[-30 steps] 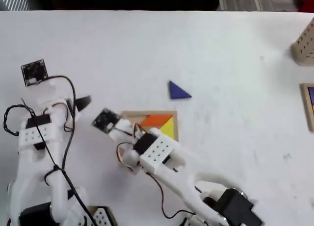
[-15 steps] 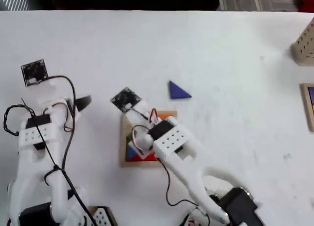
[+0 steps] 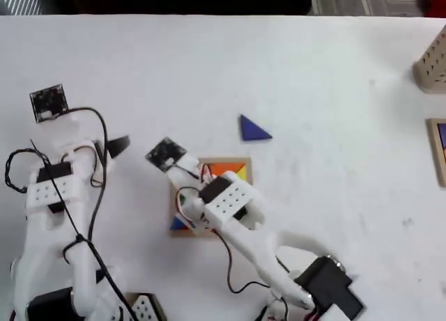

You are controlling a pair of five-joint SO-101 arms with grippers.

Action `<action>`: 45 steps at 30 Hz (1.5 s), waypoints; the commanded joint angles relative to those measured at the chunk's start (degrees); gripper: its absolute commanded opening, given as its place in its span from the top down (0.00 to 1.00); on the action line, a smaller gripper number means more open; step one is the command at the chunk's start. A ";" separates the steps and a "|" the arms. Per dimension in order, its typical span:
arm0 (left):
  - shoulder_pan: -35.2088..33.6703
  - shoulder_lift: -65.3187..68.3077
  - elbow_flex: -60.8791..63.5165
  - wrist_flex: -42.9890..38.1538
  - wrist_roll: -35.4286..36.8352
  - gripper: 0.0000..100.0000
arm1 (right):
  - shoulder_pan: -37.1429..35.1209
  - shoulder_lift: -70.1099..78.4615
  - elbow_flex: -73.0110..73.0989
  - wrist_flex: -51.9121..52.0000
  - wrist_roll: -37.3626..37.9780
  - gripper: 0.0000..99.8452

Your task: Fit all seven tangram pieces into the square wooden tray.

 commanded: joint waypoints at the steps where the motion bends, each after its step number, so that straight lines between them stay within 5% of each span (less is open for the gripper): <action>1: 0.40 -2.15 -1.14 -1.14 -0.53 0.62 | -0.84 0.13 -3.16 -0.66 -0.70 0.98; 12: 0.40 -2.15 -1.14 -1.14 -0.53 0.62 | 3.30 -3.21 -4.40 4.44 -2.46 0.98; 17: 0.40 -2.15 -1.14 -1.14 -0.53 0.62 | -1.19 -11.47 -4.48 10.24 -2.46 0.98; 26: 0.40 -2.15 -1.14 -1.14 -0.53 0.62 | -13.05 -9.27 2.37 3.47 -2.99 0.98; 45: 0.40 -2.15 -1.14 -1.14 -0.53 0.62 | -6.73 -1.01 0.97 0.84 -2.99 0.98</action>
